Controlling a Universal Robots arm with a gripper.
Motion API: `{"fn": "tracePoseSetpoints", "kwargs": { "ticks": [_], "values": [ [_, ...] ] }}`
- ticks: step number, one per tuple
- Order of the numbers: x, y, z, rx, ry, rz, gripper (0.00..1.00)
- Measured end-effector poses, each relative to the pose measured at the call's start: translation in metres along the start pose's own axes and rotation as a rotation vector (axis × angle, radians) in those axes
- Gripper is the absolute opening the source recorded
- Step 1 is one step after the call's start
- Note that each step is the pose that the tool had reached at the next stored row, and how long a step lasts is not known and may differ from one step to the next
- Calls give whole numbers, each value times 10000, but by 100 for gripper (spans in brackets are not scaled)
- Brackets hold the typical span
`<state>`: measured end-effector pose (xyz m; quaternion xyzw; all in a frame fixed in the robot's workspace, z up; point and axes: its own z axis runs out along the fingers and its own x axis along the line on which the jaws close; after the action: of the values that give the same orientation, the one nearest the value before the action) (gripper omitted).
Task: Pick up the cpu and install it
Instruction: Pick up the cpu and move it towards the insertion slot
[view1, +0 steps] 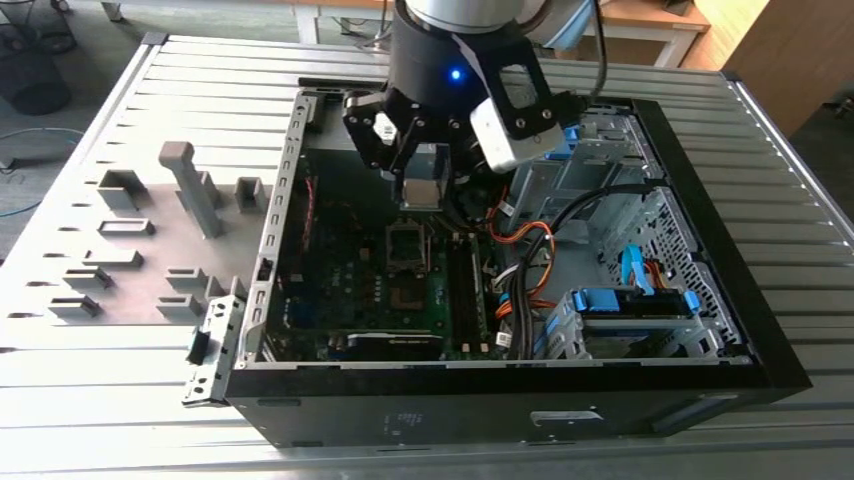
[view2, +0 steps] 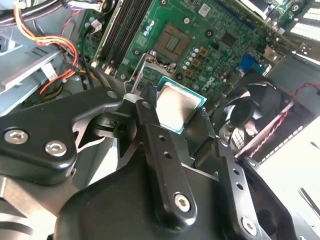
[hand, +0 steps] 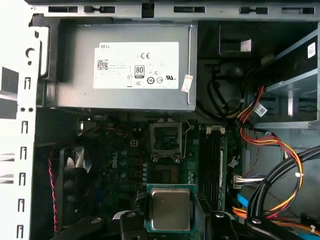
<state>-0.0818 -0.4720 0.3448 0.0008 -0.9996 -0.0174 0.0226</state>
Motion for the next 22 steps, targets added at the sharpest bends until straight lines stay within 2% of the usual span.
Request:
{"fn": "tracePoseSetpoints", "kwargs": {
  "ticks": [8,22],
  "values": [
    [-6,-55,143,-2,-2,59,47],
    [-18,-80,397,-5,0,115,47]
  ]
}}
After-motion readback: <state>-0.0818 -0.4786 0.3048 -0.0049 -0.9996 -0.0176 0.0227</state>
